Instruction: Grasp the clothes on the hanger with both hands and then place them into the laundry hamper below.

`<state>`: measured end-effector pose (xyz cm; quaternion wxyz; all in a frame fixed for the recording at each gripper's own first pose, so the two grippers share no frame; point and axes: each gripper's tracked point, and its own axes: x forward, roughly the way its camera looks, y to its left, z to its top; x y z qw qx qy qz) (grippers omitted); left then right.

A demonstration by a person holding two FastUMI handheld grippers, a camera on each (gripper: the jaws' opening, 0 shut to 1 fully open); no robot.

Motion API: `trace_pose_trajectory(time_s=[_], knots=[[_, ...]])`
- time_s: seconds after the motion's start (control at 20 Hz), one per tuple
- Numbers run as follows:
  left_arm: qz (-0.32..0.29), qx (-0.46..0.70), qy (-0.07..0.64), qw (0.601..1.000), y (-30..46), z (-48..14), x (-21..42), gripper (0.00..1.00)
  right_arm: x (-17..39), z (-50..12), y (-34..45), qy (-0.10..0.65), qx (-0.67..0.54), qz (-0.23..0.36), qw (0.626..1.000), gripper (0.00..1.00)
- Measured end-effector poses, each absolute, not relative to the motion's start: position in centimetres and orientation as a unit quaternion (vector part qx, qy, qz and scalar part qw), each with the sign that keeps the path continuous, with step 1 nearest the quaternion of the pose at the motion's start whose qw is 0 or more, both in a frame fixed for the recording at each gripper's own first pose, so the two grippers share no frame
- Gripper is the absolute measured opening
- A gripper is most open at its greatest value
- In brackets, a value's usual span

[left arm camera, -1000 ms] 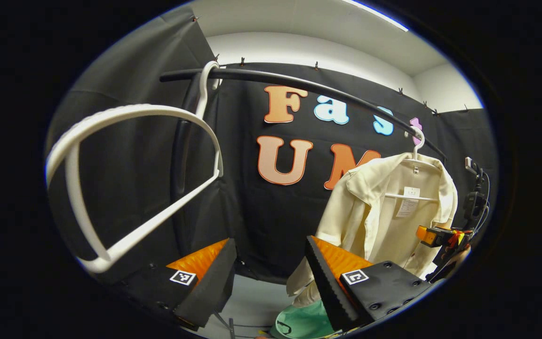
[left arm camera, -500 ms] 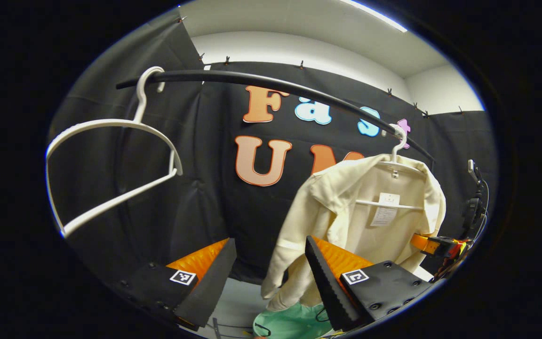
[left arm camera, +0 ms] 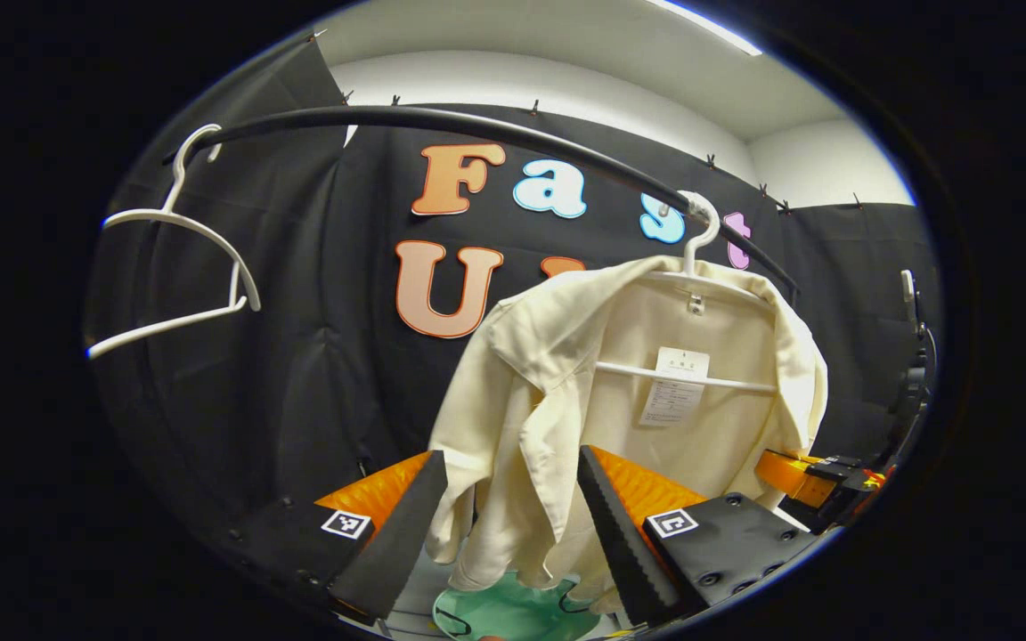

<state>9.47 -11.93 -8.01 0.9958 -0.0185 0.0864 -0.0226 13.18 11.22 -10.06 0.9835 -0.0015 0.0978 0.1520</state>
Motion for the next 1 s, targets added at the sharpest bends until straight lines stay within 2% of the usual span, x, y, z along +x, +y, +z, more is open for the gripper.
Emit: trace_pose_trajectory(time_s=[0.15, 0.2, 0.25, 0.3, 0.4, 0.45, 0.7, 0.75, 1.0], knots=[[-0.027, -0.03, 0.095, 0.995, -13.3, -9.0, 11.4, 0.97, 12.8, -9.8, 11.1, 0.096, -0.003, 0.168, 0.981, 0.01], [-0.023, -0.029, 0.094, 0.995, -13.3, -9.1, 12.1, 0.94, 12.7, -9.7, 11.0, 0.095, -0.004, 0.171, 0.981, 0.01], [-0.02, -0.026, 0.093, 0.995, -13.4, -9.3, 13.0, 1.0, 12.6, -9.5, 11.0, 0.093, -0.005, 0.174, 0.98, 0.01], [-0.019, -0.021, 0.092, 0.995, -13.5, -9.3, 13.8, 1.0, 12.6, -9.4, 11.0, 0.091, -0.006, 0.176, 0.98, 0.01], [-0.022, -0.018, 0.091, 0.995, -13.7, -9.5, 15.1, 0.94, 12.4, -9.3, 11.0, 0.087, -0.01, 0.177, 0.98, 0.01], [-0.025, -0.022, 0.092, 0.995, -14.0, -9.7, 15.9, 0.97, 12.3, -9.2, 10.9, 0.085, -0.013, 0.175, 0.981, 0.01], [-0.042, -0.031, 0.114, 0.992, -14.7, -11.4, 18.4, 0.97, 12.1, -9.0, 10.5, 0.084, -0.009, 0.161, 0.983, 0.01], [-0.044, -0.023, 0.114, 0.992, -14.8, -11.6, 18.8, 1.0, 12.2, -8.9, 10.4, 0.082, -0.007, 0.155, 0.985, 0.01], [-0.06, -0.006, 0.126, 0.99, -15.6, -12.4, 20.3, 0.96, 12.0, -8.7, 10.2, 0.08, -0.014, 0.141, 0.987, 0.01]])
